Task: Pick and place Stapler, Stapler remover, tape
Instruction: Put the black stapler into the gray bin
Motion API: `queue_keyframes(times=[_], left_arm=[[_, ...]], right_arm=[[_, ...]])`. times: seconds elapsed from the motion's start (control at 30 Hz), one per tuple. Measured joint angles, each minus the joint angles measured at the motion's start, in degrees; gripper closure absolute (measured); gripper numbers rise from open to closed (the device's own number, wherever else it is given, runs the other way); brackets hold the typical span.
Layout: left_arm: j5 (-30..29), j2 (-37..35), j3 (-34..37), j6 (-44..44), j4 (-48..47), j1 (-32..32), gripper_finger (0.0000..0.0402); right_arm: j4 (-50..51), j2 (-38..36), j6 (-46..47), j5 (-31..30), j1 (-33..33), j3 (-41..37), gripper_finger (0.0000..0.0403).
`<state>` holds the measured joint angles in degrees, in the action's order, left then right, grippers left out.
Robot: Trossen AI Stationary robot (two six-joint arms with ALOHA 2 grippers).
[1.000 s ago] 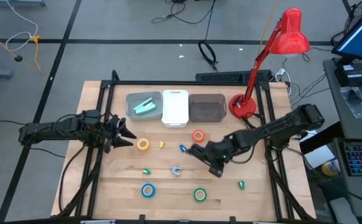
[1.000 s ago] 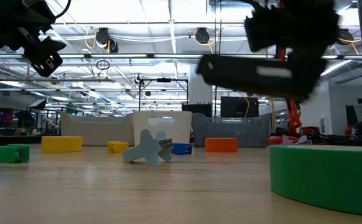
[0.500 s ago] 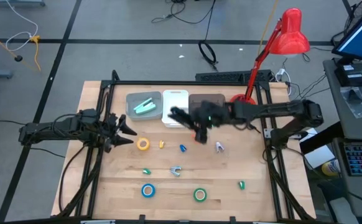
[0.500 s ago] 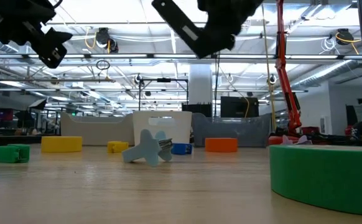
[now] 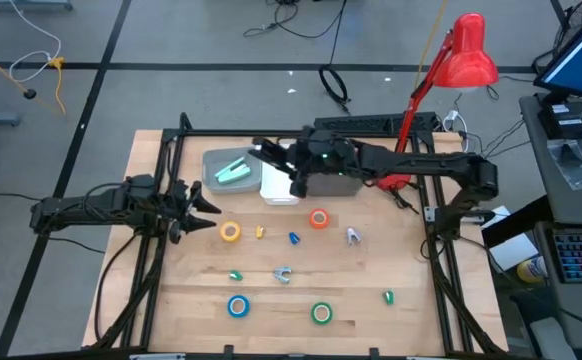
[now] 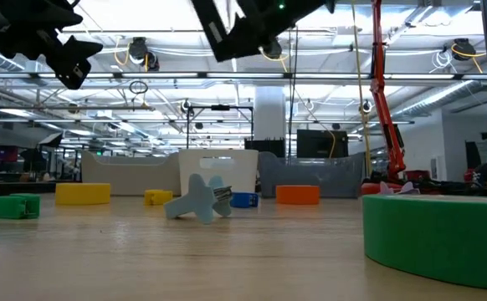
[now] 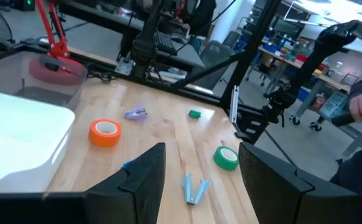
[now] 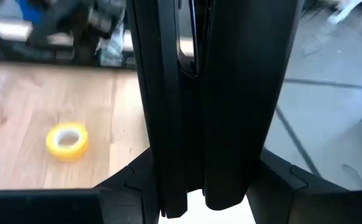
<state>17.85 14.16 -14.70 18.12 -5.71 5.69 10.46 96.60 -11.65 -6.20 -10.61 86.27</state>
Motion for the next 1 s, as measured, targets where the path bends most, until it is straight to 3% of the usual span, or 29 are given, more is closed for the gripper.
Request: queue_keyframes(times=[0.17,0.4,0.67,1.0], left_arm=[[0.0,0.0,0.0,0.5,1.4,0.0,0.0195],[-3.1,0.1,0.0,0.3,11.4,0.0,0.0195],[-13.7,2.3,0.0,-1.9,13.3,0.0,0.0195],[-24.9,12.6,0.0,-2.2,23.8,0.0,0.0195]], right_arm=[[1.2,6.3,-1.5,0.1,0.0,6.0,0.0237],[0.9,11.7,-0.5,0.5,0.0,11.9,0.0237],[-2.3,12.7,6.2,7.2,0.6,13.3,0.0237],[-8.5,12.6,16.1,13.9,1.3,13.3,0.0237]])
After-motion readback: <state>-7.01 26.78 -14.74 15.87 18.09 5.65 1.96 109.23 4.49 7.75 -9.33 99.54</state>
